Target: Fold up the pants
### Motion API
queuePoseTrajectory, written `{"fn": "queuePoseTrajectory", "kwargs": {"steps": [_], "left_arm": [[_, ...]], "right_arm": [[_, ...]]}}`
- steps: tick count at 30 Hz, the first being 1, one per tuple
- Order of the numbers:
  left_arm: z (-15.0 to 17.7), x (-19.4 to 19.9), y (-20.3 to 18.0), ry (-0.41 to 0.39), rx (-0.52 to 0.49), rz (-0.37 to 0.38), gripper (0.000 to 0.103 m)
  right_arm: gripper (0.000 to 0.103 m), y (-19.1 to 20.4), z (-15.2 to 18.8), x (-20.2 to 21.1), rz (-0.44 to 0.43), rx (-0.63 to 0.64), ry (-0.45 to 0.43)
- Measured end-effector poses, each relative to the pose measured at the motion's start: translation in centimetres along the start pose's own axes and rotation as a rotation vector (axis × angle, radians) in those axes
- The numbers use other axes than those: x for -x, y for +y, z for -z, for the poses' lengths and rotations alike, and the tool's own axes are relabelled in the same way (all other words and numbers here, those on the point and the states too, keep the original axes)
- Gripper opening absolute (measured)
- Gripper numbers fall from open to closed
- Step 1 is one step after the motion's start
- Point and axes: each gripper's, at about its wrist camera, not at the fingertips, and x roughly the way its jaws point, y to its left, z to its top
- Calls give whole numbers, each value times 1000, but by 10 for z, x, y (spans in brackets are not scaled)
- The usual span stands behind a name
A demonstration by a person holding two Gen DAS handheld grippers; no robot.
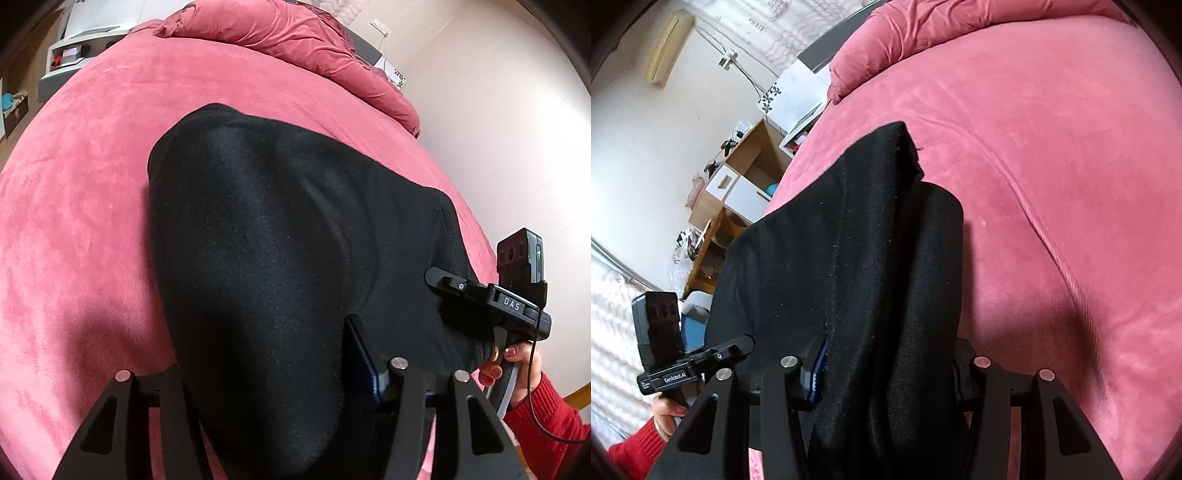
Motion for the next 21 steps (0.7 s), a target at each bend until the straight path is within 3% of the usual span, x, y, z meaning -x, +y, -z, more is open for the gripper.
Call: {"fn": "queuePoseTrajectory", "kwargs": {"steps": [7,18,21], "left_arm": [[21,13,14,-23,-3,-6,66],[37,32,9,-29,30,-35,67],[46,41,12,-18,73,-22,67]], "right_arm": [[54,2,7,-2,7,21,-19],[56,18,0,-9,71,34,21],[64,15,4,-5,62,-3,19]]}}
